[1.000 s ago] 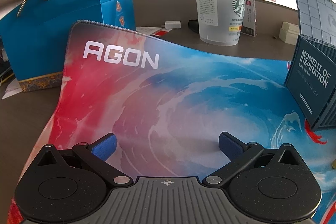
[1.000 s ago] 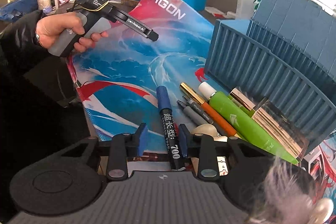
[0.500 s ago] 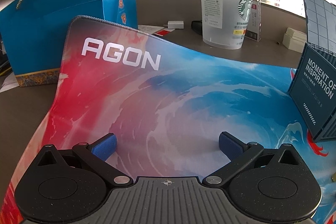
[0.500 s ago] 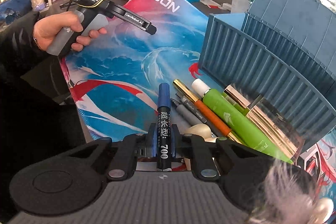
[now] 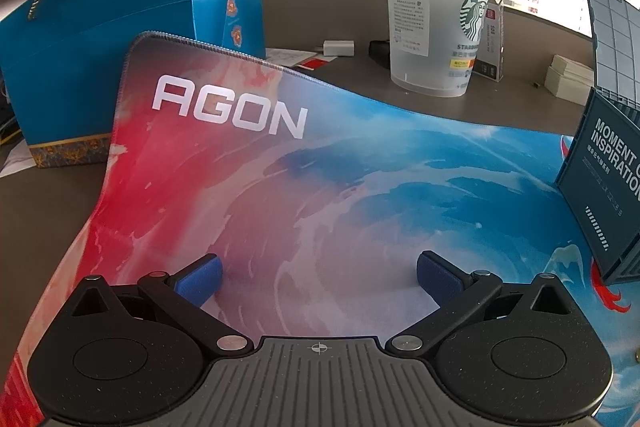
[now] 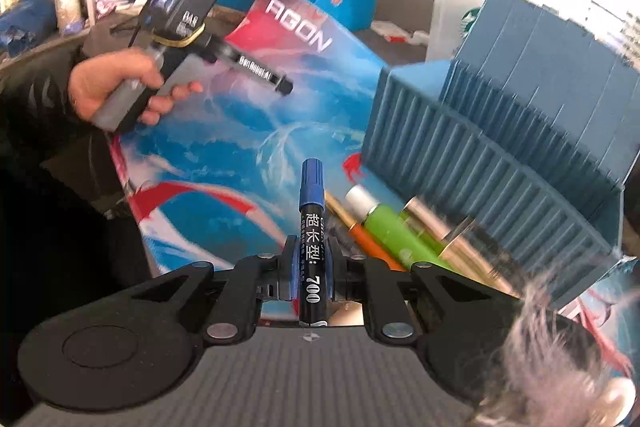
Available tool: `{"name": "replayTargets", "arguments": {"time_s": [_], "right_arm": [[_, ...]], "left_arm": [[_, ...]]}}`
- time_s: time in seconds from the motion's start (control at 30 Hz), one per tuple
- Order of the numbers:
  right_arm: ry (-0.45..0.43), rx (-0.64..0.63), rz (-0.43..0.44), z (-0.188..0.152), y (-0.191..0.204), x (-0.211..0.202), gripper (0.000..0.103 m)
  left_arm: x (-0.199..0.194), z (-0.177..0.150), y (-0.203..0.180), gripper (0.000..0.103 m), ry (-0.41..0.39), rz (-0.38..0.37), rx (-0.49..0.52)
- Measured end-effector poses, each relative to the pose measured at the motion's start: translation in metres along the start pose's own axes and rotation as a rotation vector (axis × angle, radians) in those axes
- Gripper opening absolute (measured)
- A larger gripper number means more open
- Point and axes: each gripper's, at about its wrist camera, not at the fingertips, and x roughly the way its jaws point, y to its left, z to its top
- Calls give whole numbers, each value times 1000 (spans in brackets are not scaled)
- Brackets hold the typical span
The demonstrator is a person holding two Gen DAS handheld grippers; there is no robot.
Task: Organize rigid objects
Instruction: 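Lift the blue marker with the right gripper and carry it into the box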
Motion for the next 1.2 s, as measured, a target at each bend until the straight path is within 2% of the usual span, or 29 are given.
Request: {"name": "replayTargets", "arguments": {"time_s": [0.27, 0.57, 0.73, 0.87, 1.07, 1.2], "right_arm": [[-57, -38, -36, 25, -12, -22, 12], [-141, -78, -151, 63, -45, -49, 12], [-132, -130, -218, 83, -68, -44, 12], [-88, -166, -248, 89, -83, -28, 12], [-17, -272, -238, 92, -96, -7, 12], [-4, -401, -121, 88, -99, 2, 12]], "left_arm": [[3, 3, -3, 103, -5, 7, 13], [4, 3, -1, 103, 0, 0, 0], [5, 3, 0, 103, -1, -1, -2], [4, 3, -1, 103, -1, 1, -2], [4, 2, -1, 103, -2, 3, -2], [4, 2, -1, 103, -2, 3, -2]]}}
